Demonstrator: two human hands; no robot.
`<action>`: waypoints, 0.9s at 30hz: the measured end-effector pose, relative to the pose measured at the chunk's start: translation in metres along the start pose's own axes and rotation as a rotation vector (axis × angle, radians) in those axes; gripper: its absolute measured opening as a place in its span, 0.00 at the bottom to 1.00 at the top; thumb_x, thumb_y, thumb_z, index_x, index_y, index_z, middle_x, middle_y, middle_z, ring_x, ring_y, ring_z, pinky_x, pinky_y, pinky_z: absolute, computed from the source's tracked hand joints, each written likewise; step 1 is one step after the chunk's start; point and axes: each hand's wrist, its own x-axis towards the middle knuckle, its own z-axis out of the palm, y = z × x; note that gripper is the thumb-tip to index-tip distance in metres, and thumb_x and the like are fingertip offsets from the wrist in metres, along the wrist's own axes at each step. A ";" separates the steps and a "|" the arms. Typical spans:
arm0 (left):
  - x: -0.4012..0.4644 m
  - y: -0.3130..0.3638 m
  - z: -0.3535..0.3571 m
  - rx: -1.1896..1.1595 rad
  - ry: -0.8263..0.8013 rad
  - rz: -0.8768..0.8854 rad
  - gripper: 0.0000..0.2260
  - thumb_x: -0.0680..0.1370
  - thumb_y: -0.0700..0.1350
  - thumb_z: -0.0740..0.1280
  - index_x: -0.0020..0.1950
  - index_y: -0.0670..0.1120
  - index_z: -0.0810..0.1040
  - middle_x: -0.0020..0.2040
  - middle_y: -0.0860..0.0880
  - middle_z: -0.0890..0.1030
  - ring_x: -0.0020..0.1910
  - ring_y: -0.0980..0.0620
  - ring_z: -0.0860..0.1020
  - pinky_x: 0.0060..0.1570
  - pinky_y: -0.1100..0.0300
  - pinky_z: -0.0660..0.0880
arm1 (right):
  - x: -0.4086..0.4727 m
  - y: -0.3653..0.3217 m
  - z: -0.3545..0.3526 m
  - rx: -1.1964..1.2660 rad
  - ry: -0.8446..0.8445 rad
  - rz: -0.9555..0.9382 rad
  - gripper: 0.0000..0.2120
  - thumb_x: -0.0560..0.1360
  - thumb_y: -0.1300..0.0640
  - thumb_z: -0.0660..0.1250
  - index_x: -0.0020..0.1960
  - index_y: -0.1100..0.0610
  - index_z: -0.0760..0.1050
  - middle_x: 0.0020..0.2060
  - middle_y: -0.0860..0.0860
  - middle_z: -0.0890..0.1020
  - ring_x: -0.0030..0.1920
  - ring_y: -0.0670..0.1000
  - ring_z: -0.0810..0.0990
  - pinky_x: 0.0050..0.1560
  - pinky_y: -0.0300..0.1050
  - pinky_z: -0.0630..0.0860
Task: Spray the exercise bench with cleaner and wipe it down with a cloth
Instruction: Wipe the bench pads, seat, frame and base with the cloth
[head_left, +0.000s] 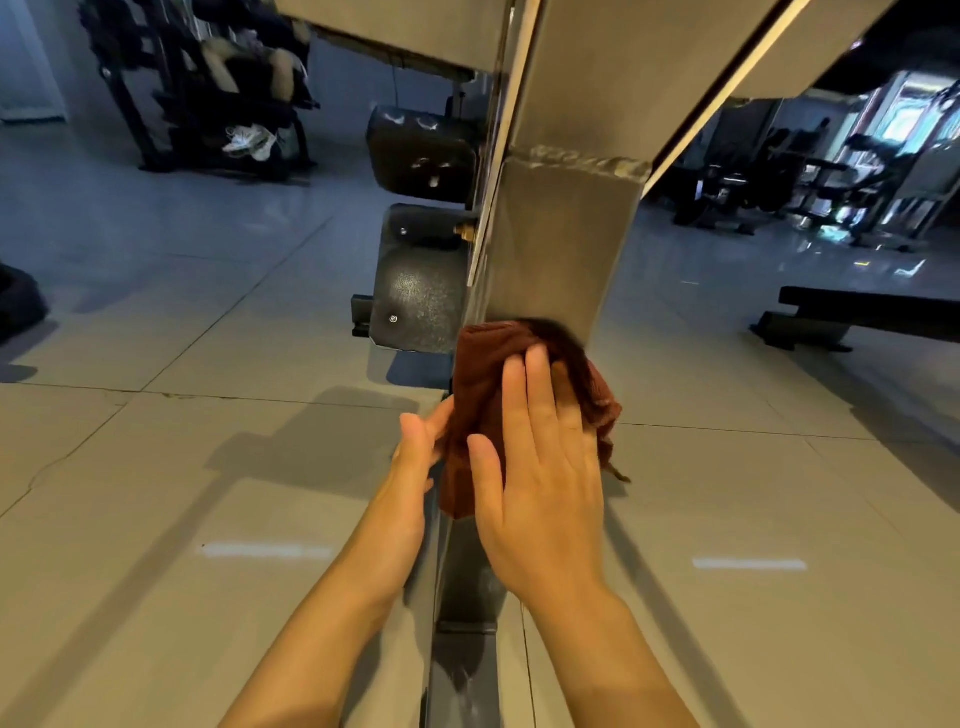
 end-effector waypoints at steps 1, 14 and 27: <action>0.002 0.000 0.000 -0.003 0.010 -0.008 0.23 0.75 0.63 0.41 0.65 0.67 0.67 0.57 0.77 0.73 0.61 0.77 0.67 0.55 0.78 0.65 | 0.011 -0.001 -0.009 0.008 0.009 -0.023 0.30 0.80 0.49 0.56 0.78 0.57 0.53 0.76 0.48 0.55 0.75 0.53 0.58 0.70 0.50 0.58; 0.017 0.003 0.003 -0.088 0.132 -0.058 0.23 0.76 0.63 0.40 0.59 0.63 0.70 0.59 0.64 0.79 0.52 0.70 0.77 0.56 0.76 0.68 | 0.006 0.008 0.014 -0.003 0.045 -0.002 0.29 0.77 0.49 0.58 0.75 0.56 0.57 0.74 0.52 0.59 0.72 0.56 0.59 0.70 0.54 0.58; 0.010 0.040 0.018 -0.067 0.225 0.218 0.21 0.75 0.61 0.48 0.62 0.61 0.72 0.57 0.65 0.78 0.57 0.71 0.74 0.47 0.81 0.67 | 0.076 0.029 -0.019 -0.056 0.246 -0.308 0.22 0.81 0.51 0.61 0.73 0.55 0.66 0.72 0.55 0.61 0.72 0.58 0.61 0.70 0.56 0.63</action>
